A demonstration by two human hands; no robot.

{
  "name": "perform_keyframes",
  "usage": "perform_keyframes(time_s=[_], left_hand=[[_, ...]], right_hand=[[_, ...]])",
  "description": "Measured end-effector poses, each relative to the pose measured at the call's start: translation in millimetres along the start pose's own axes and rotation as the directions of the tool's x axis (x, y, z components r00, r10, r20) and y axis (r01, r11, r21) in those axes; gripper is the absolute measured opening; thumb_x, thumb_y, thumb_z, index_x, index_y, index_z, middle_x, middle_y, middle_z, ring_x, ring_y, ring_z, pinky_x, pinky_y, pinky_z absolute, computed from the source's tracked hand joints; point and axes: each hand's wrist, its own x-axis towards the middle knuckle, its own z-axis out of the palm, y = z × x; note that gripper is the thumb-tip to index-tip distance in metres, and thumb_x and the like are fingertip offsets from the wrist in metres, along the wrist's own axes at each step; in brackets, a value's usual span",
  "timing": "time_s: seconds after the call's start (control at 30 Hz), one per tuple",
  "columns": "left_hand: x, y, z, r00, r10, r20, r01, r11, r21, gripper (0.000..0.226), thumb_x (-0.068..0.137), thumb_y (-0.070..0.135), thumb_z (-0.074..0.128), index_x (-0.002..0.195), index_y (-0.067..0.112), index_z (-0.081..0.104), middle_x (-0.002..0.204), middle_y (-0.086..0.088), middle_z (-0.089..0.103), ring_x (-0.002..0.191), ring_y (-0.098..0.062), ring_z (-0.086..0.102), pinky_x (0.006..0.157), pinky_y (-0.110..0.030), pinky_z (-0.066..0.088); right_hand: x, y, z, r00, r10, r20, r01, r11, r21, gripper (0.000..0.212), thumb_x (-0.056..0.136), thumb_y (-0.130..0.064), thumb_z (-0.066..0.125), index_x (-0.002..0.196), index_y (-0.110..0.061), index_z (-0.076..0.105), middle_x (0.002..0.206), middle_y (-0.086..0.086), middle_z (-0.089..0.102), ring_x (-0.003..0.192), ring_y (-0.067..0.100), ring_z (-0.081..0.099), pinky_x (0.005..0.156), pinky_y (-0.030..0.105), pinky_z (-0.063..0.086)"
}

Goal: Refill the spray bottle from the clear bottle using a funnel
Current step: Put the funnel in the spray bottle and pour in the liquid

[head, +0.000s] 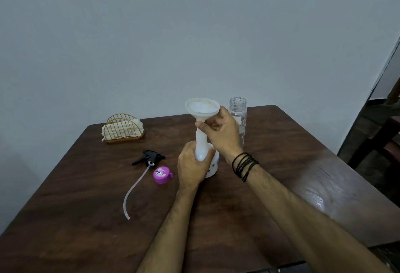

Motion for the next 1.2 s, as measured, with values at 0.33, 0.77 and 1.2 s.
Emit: perform_keyframes(time_s=[0.33, 0.77, 1.2], left_hand=[[-0.8, 0.5, -0.2, 1.0, -0.015, -0.008, 0.014, 0.999, -0.035, 0.053, 0.077, 0.06, 0.068, 0.109, 0.018, 0.066, 0.105, 0.003, 0.068, 0.094, -0.012, 0.065, 0.076, -0.039, 0.059], [-1.3, 3.2, -2.0, 0.999, -0.039, 0.017, 0.039, 0.999, -0.005, 0.048, 0.08, 0.058, 0.064, 0.109, 0.021, 0.063, 0.105, 0.005, 0.066, 0.096, -0.012, 0.064, 0.078, -0.041, 0.058], [-0.1, 9.1, -2.4, 0.996, 0.001, -0.086, 0.005, 0.997, 0.071, 0.068, 0.082, 0.068, 0.057, 0.126, 0.017, 0.061, 0.127, 0.002, 0.064, 0.115, -0.012, 0.057, 0.095, -0.034, 0.049]], right_hand=[[-10.5, 13.7, -3.5, 0.999, 0.024, 0.03, -0.022, 0.997, -0.069, 0.044, 0.072, -0.027, 0.089, 0.111, -0.023, 0.067, 0.096, -0.006, 0.076, 0.089, 0.006, 0.072, 0.08, 0.025, 0.06], [-18.7, 16.7, -2.2, 0.995, 0.102, 0.003, -0.101, 0.988, -0.115, 0.041, 0.071, -0.037, 0.088, 0.103, -0.02, 0.069, 0.096, -0.009, 0.074, 0.091, 0.004, 0.07, 0.084, 0.032, 0.06], [-20.6, 34.0, -58.8, 0.903, -0.139, -0.407, -0.022, 0.93, -0.367, 0.079, 0.067, -0.07, 0.072, 0.125, -0.022, 0.048, 0.118, -0.013, 0.048, 0.109, 0.012, 0.048, 0.094, 0.034, 0.046]])
